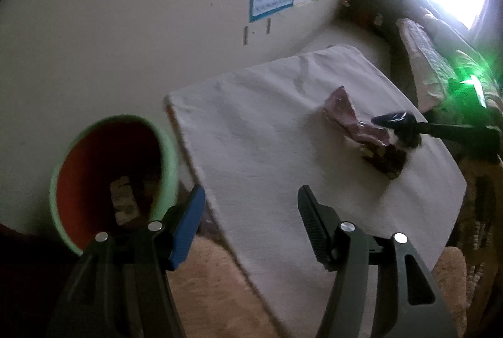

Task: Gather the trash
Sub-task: 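Grasp the pink wrapper with the left tool while the right tool grasps the yellow wrapper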

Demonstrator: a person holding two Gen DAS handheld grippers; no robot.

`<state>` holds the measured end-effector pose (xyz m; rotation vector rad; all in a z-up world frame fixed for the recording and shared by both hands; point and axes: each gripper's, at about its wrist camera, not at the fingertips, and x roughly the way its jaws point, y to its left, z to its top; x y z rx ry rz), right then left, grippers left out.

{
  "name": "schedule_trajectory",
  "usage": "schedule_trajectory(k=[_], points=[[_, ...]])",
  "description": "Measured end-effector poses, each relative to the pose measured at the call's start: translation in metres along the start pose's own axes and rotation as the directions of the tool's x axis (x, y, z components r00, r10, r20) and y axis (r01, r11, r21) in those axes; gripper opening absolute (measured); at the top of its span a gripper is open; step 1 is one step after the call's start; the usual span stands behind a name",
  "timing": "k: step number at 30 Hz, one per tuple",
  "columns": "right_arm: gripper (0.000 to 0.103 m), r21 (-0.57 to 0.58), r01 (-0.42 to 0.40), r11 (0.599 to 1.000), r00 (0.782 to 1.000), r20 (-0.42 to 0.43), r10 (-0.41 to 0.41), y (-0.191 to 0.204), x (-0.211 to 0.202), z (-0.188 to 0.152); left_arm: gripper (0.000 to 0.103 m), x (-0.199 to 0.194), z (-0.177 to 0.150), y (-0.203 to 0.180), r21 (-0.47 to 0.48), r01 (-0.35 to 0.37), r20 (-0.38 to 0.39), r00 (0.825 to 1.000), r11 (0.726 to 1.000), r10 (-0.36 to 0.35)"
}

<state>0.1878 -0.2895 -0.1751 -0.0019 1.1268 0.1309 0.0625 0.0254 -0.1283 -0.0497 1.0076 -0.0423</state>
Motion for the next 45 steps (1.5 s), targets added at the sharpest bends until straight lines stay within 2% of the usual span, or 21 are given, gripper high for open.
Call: schedule_trajectory(k=[4,7,10,12,14,18,19,23,25,26,27,31,34,38,42,45], points=[[0.001,0.097,-0.063,0.993,0.996,0.068,0.056,-0.007,-0.034,-0.041,0.059,0.022,0.018,-0.028,0.016,0.064,-0.010,0.998,0.998,-0.064],[0.001,0.164,-0.117,0.980,0.991,0.077,0.106,-0.009,-0.044,-0.079,0.062,0.047,0.040,-0.057,0.030,0.101,-0.013,0.995,0.994,-0.101],[0.002,0.216,-0.122,0.969,0.992,0.063,0.111,-0.011,-0.044,-0.108,0.063,0.082,0.064,-0.088,0.023,0.133,-0.045,0.990,0.991,-0.132],[0.011,0.253,-0.131,0.958,0.991,0.059,0.120,-0.012,-0.041,-0.126,0.063,0.109,0.077,-0.110,0.028,0.127,-0.070,0.990,0.992,-0.125],[0.031,0.289,-0.145,0.946,0.989,0.056,0.134,-0.015,-0.038,-0.140,0.063,0.128,0.082,-0.124,0.043,0.113,-0.099,0.989,0.993,-0.108],[0.035,0.334,-0.168,0.927,0.986,0.068,0.155,-0.021,-0.035,-0.150,0.062,0.165,0.086,-0.146,0.049,0.103,-0.187,0.978,0.993,-0.093],[0.035,0.337,-0.171,0.926,0.985,0.070,0.157,-0.023,-0.035,-0.150,0.060,0.170,0.085,-0.148,0.045,0.091,-0.198,0.977,0.995,-0.081],[0.035,0.339,-0.183,0.923,0.983,0.077,0.166,-0.027,-0.033,-0.146,0.027,0.183,0.084,-0.146,0.003,0.067,-0.227,0.972,0.998,-0.065],[0.038,0.341,-0.187,0.921,0.982,0.082,0.169,-0.029,-0.029,-0.139,0.020,0.182,0.085,-0.141,-0.020,0.079,-0.217,0.973,0.997,-0.081],[0.045,0.343,-0.188,0.921,0.982,0.087,0.168,-0.032,-0.029,-0.137,0.017,0.180,0.085,-0.139,-0.025,0.088,-0.216,0.972,0.996,-0.092],[0.047,0.344,-0.186,0.920,0.982,0.094,0.164,-0.034,-0.030,-0.136,0.014,0.176,0.084,-0.136,-0.033,0.092,-0.210,0.973,0.995,-0.097],[0.048,0.336,-0.181,0.924,0.981,0.125,0.146,-0.043,-0.027,-0.113,0.011,0.156,0.081,-0.115,-0.085,0.108,-0.170,0.978,0.990,-0.121],[0.063,0.337,-0.175,0.925,0.981,0.135,0.136,-0.051,-0.021,-0.092,0.011,0.131,0.073,-0.104,-0.079,0.115,-0.128,0.984,0.990,-0.125],[0.063,0.348,-0.186,0.919,0.979,0.144,0.143,-0.058,-0.007,-0.063,0.011,0.089,0.060,-0.094,-0.046,0.153,-0.080,0.984,0.987,-0.157],[0.063,0.371,-0.197,0.907,0.977,0.147,0.152,-0.064,0.010,-0.039,0.011,0.041,0.042,-0.096,0.059,0.154,-0.011,0.988,0.986,-0.154],[0.063,0.387,-0.208,0.898,0.977,0.126,0.172,-0.065,0.029,-0.030,0.011,0.017,0.034,-0.094,0.075,0.153,0.025,0.988,0.985,-0.155]])
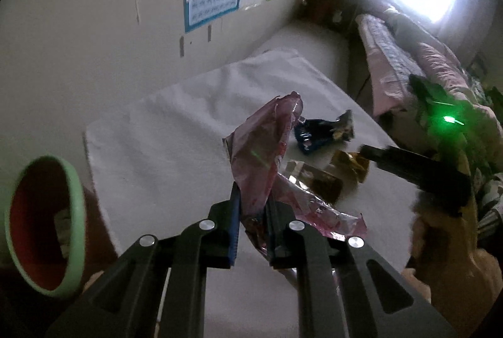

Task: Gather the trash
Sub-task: 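Grasp the pink wrapper with the left tool while the right tool grasps the yellow wrapper, then carry the pink and yellow wrappers over the green bucket with both tools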

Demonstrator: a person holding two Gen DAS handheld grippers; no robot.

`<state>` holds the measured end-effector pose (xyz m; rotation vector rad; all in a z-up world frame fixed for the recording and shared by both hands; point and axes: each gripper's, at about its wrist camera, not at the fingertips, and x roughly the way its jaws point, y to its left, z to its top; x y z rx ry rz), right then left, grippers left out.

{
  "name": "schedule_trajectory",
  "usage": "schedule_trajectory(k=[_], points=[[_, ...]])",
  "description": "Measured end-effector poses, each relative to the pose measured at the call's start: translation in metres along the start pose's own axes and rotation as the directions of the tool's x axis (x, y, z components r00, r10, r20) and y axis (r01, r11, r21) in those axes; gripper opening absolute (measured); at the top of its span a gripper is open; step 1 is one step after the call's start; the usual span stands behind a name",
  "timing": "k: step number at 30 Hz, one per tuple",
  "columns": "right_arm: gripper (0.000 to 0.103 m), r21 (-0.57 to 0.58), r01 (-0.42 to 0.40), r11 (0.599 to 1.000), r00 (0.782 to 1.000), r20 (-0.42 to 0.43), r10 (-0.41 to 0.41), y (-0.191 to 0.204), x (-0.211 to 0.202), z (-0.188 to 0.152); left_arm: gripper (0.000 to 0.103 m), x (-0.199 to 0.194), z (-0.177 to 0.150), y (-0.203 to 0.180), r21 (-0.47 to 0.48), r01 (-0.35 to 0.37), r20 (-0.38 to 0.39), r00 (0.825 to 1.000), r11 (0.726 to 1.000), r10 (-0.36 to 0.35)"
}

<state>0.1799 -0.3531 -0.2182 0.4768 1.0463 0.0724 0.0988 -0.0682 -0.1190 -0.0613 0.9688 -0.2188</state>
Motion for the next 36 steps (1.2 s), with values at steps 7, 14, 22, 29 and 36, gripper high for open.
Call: schedule_trajectory(k=[7,14,22,29,36], points=[[0.034,0.001,-0.024,1.000,0.998,-0.063,0.024,0.001,0.018,-0.004,0.011,-0.020,-0.002,0.001,0.016,-0.024,0.031,0.999,1.000,0.024],[0.030,-0.036,-0.017,0.999,1.000,-0.003,0.017,0.017,-0.026,-0.022,0.011,-0.028,-0.006,0.003,0.014,-0.031,0.042,0.999,0.999,0.030],[0.030,-0.162,0.016,0.987,0.995,0.097,0.000,0.063,-0.094,-0.072,0.011,-0.049,-0.008,0.008,0.030,-0.060,0.100,0.993,0.998,0.056],[0.030,-0.212,-0.007,0.977,0.996,0.090,0.026,0.102,-0.112,-0.106,0.012,-0.068,-0.012,0.023,0.027,-0.079,0.148,0.986,0.997,0.074],[0.030,-0.264,-0.016,0.964,0.998,0.053,0.031,0.133,-0.107,-0.119,0.012,-0.077,-0.023,0.048,-0.018,-0.084,0.151,0.985,0.996,0.085]])
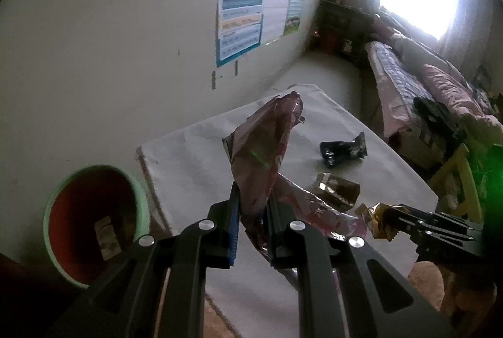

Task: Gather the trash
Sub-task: 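Carry the pink and yellow wrappers over the green bucket with both tools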

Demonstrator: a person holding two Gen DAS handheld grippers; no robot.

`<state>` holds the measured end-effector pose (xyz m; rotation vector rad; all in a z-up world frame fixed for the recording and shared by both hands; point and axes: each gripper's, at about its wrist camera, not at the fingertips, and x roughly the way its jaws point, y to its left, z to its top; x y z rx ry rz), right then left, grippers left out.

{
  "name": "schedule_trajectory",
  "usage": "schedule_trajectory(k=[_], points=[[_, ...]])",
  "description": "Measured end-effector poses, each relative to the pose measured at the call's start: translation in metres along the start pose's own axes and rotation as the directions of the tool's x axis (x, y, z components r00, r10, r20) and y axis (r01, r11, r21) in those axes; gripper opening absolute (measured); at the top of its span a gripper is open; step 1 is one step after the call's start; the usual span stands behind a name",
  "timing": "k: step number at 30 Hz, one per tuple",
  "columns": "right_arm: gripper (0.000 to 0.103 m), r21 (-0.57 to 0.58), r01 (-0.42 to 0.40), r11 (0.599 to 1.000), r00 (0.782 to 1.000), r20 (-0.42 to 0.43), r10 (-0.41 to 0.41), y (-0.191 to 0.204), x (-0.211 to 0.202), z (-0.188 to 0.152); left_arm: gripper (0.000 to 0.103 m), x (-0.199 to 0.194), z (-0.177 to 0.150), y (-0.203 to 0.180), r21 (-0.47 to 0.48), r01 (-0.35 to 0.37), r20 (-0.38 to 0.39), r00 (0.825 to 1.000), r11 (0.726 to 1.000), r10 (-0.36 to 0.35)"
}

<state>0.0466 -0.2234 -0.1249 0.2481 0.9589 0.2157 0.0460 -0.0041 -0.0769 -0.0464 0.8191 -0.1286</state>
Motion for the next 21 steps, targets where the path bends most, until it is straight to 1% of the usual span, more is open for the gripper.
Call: schedule_trajectory(k=[8,13,17,21], points=[[0.030,-0.080,-0.031,0.996,1.000,-0.007,0.030,0.046,-0.001,0.004,0.012,-0.003,-0.005,0.031,-0.049,-0.025,0.012,1.000,0.998,0.026],[0.030,-0.126,-0.080,0.989,0.996,-0.042,0.075,0.083,0.014,0.005,0.012,0.004,-0.014,0.072,-0.111,-0.084,-0.015,0.996,0.990,0.083],[0.030,-0.154,-0.128,0.980,0.990,-0.084,0.116,0.114,0.034,0.006,0.012,0.007,-0.024,0.109,-0.167,-0.140,-0.045,0.990,0.976,0.134],[0.030,-0.201,-0.181,0.963,0.980,-0.123,0.159,0.156,0.057,0.011,0.012,0.010,-0.036,0.150,-0.227,-0.203,-0.080,0.979,0.953,0.189]])
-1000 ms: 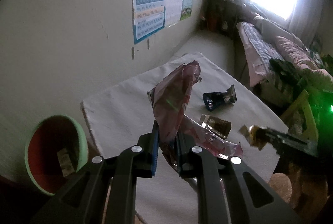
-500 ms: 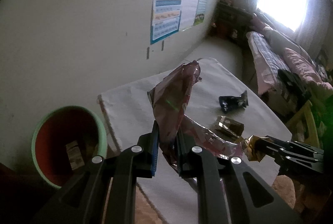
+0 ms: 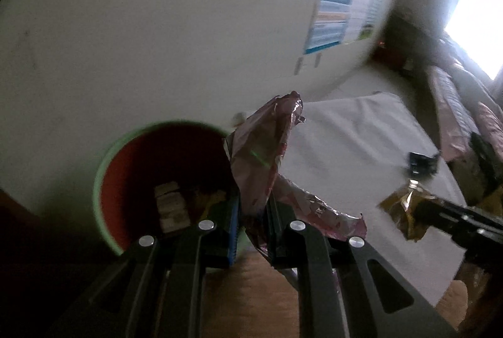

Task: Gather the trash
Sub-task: 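Carry the pink and yellow wrappers over the green bucket with both tools, then open both tools to drop the wrappers into the bucket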

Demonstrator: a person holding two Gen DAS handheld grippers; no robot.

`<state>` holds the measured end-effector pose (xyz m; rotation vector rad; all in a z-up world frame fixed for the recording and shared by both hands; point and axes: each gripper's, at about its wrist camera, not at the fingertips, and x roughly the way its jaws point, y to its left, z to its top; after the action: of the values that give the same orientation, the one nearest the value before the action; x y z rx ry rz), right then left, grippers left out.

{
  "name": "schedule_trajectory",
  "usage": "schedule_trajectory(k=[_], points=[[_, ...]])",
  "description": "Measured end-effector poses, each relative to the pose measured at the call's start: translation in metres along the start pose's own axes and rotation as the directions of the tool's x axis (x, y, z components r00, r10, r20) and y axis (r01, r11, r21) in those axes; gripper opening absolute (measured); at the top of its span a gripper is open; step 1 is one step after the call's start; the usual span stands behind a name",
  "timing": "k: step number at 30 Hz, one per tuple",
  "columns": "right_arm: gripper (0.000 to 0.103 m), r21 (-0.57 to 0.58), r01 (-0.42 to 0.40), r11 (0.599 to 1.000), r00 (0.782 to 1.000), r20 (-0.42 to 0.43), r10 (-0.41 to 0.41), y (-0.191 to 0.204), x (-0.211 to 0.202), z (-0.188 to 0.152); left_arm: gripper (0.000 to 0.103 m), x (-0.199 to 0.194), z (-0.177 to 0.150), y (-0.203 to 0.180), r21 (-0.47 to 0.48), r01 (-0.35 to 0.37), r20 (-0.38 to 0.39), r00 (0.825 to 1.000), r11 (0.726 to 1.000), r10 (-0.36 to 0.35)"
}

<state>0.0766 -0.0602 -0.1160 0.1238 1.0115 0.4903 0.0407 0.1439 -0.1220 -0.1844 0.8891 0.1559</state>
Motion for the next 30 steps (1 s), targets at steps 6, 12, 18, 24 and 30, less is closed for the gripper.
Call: schedule_trajectory(k=[6,12,18,24,30], points=[[0.030,-0.029,-0.086,0.996,0.995,-0.044,0.084,0.040,0.035,0.020,0.012,0.015,-0.006,0.048,-0.080,-0.073,-0.038,0.997,0.994,0.070],[0.030,-0.066,-0.122,0.990,0.989,-0.096,0.116,0.069,0.071,0.032,0.012,0.032,-0.014,0.078,-0.130,-0.120,-0.088,0.990,0.984,0.109],[0.031,-0.045,-0.176,0.983,0.975,-0.145,0.168,0.086,0.097,0.040,0.031,0.038,-0.018,0.089,-0.136,-0.159,-0.103,0.984,0.978,0.145],[0.064,-0.039,-0.237,0.971,0.965,-0.129,0.230,0.095,0.101,0.049,0.059,0.031,-0.019,0.096,-0.165,-0.199,-0.088,0.978,0.966,0.187],[0.071,0.001,-0.220,0.975,0.972,-0.089,0.219,0.053,0.078,0.049,0.060,0.031,-0.015,0.088,-0.154,-0.198,-0.090,0.979,0.968,0.186]])
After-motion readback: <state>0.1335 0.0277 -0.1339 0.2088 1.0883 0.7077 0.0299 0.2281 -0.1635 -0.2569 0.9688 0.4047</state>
